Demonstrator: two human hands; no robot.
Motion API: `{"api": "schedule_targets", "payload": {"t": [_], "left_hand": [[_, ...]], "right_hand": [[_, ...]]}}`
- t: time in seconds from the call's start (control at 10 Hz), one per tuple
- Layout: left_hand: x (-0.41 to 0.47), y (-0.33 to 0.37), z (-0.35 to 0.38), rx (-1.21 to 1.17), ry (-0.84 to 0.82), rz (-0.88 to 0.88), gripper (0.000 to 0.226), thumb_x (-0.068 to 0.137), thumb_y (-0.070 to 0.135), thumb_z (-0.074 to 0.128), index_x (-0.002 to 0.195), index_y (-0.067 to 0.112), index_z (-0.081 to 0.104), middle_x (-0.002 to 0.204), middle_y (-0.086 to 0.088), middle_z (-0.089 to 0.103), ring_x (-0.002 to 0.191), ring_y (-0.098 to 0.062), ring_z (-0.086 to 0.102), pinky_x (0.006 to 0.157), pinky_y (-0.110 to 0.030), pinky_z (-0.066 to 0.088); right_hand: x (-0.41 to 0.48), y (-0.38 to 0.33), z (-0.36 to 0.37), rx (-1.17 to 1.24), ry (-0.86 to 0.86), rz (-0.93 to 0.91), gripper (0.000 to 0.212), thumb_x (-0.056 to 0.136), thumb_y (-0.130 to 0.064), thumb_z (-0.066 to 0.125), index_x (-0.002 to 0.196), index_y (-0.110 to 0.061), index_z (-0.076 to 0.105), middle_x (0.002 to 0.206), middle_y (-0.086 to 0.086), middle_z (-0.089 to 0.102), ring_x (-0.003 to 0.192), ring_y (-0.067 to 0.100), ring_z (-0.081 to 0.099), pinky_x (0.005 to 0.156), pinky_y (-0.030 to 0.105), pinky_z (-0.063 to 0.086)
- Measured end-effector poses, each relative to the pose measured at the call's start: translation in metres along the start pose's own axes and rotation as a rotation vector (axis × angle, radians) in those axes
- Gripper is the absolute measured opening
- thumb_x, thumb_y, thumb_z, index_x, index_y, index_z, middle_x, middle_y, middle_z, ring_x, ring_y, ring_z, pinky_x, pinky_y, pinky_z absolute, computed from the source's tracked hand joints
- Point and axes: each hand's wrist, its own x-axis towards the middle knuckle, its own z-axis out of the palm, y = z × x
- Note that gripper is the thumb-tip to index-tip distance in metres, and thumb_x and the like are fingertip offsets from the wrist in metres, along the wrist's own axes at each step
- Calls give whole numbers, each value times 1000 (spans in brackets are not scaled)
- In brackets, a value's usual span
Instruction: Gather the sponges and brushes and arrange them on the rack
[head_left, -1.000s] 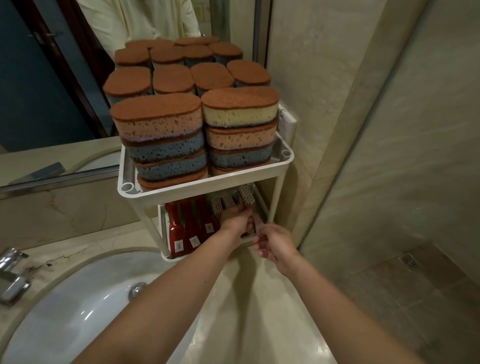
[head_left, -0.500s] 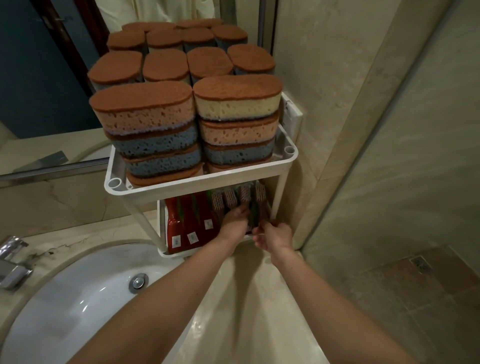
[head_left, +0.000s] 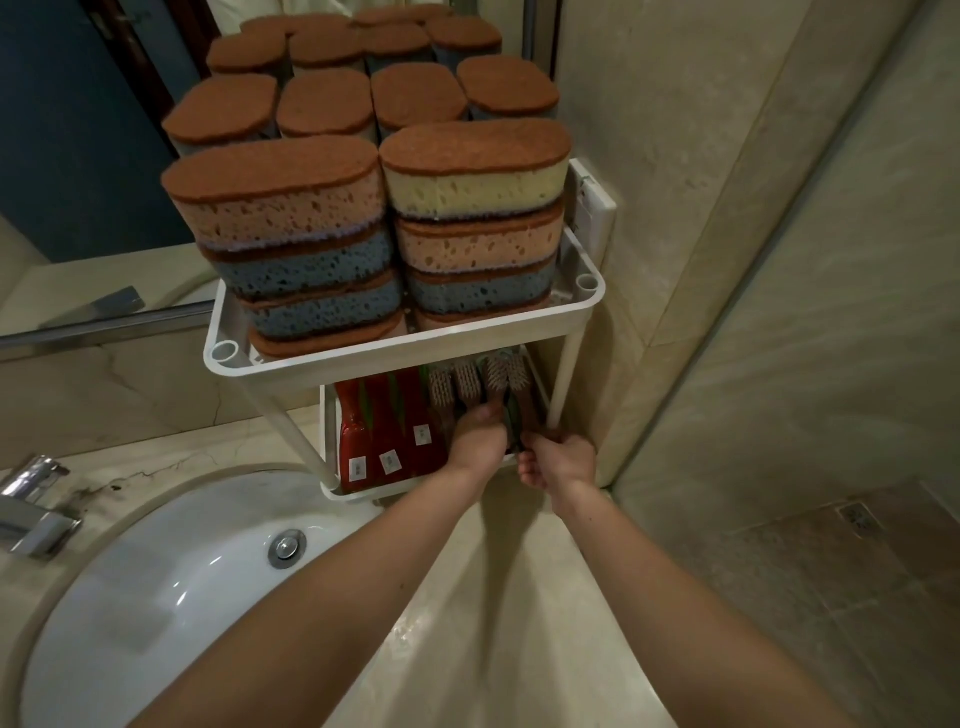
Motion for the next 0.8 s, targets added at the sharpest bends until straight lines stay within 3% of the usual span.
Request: {"api": "schedule_targets", "payload": {"t": [0.2,0.3,0.4,0.5,0.6,0.8], "left_hand": [[-4,0,-1,-62,-3,-13,34,98,10,45,81,32,65,86,2,68,74,-16,64,62,-22,49],[-9,3,-2,-58,-2,-21,35,97,5,43,88,31,63,89,0,67,69,-14,65,55,-21,50],[-14,2,-5,-77,-49,-30,37,97,0,39,121,19,61,107,-12,68,58,-11,64,49,-21,50],[-18,3,-8,-110,-82,-24,43,95,-5,38,133,9,54,124,-18,62,96,-24,66,85,-34,55],[-23,3,-11,-103,-89,-20,48,93,-8,39,137,8,49,135,-13,56,122,-25,53,106,-37,42],[-39,7,-21,-113,-20,-15,46,95,-4,41,139,10,44,137,-12,52,116,-22,54,95,-30,46]], "right_hand": [[-12,6,8,179,22,-14,9,92,2,50,88,-2,57,59,16,60,36,18,54,40,25,49],[-16,7,13,229,36,-30,17,92,5,42,88,-2,57,64,15,64,44,23,57,47,30,53],[-18,5,14,323,25,-23,23,90,12,36,84,1,55,65,18,63,59,31,59,71,51,54],[-20,3,7,307,-6,5,23,91,12,32,101,0,49,77,16,64,69,34,66,70,46,56],[-23,1,0,228,-3,1,28,93,7,34,113,-10,44,83,10,65,59,20,62,50,27,54],[-35,-2,-1,91,-32,-78,28,94,3,42,117,-10,52,82,8,62,60,18,56,51,27,45]]}}
